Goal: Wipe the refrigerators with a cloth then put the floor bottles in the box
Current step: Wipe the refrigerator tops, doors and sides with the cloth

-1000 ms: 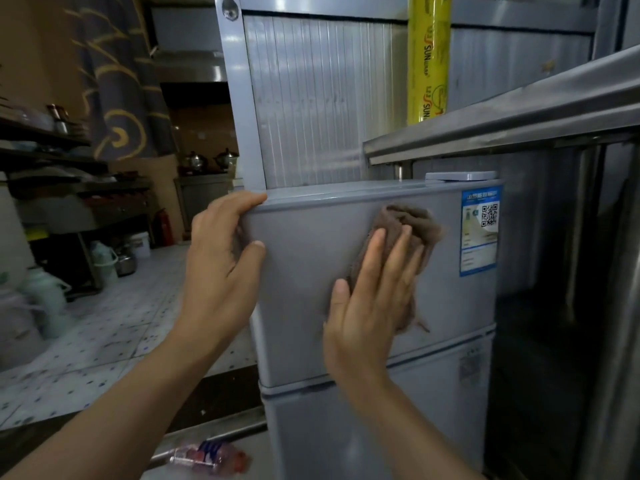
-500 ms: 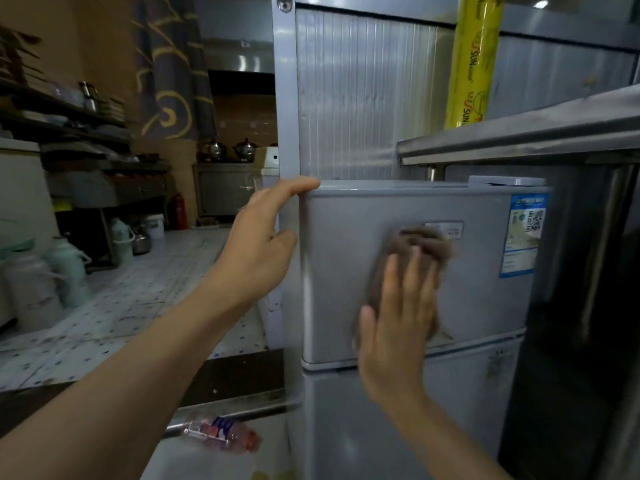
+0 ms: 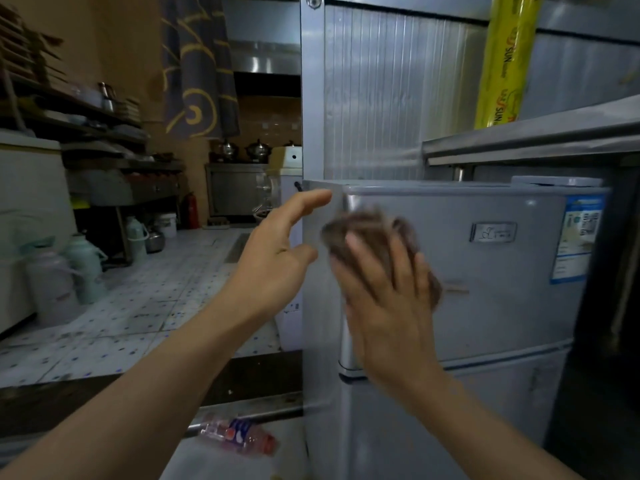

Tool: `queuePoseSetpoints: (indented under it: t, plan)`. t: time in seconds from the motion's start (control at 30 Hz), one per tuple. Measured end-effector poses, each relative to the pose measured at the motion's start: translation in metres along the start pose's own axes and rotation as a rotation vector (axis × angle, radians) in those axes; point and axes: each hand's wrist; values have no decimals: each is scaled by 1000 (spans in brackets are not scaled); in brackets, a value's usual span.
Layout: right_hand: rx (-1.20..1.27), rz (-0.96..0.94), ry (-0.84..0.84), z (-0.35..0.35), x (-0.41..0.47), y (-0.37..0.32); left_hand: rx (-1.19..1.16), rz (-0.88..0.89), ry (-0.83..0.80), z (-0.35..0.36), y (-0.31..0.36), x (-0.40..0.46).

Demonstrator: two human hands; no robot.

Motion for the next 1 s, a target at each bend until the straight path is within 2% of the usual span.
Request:
queuePoseSetpoints:
  t: [0.1,0.2,0.43,0.53,0.7,0.83,1.0]
  plan:
    - [-77,-145,-106,4,-50,-10,34,-5,3,-1,-4,-12]
    - [-38,-161,-116,0,-45,-11,46,-3,27,-4,-6,-22]
    - [39,-63,30,-13,53,0,-18,-1,118,-1,-5,-23]
    - [49,-35,13,-5,12,-2,-39,-22,172,6,-8,-28]
    - [47,-51,-142,1,-92,0,21,-63,180,24,-19,-48]
    - [79,-20,-118,0,-76,4,65,-53,168,49,-18,-56]
    - [109,55,-22,1,-46,37,56,2,294,77,-5,-41]
Point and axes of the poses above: each hand's wrist, its own x-axis towards the middle knuckle, its own z-axis out of the palm, y = z × x, and after that the axes turned 4 degrees about z, right-handed
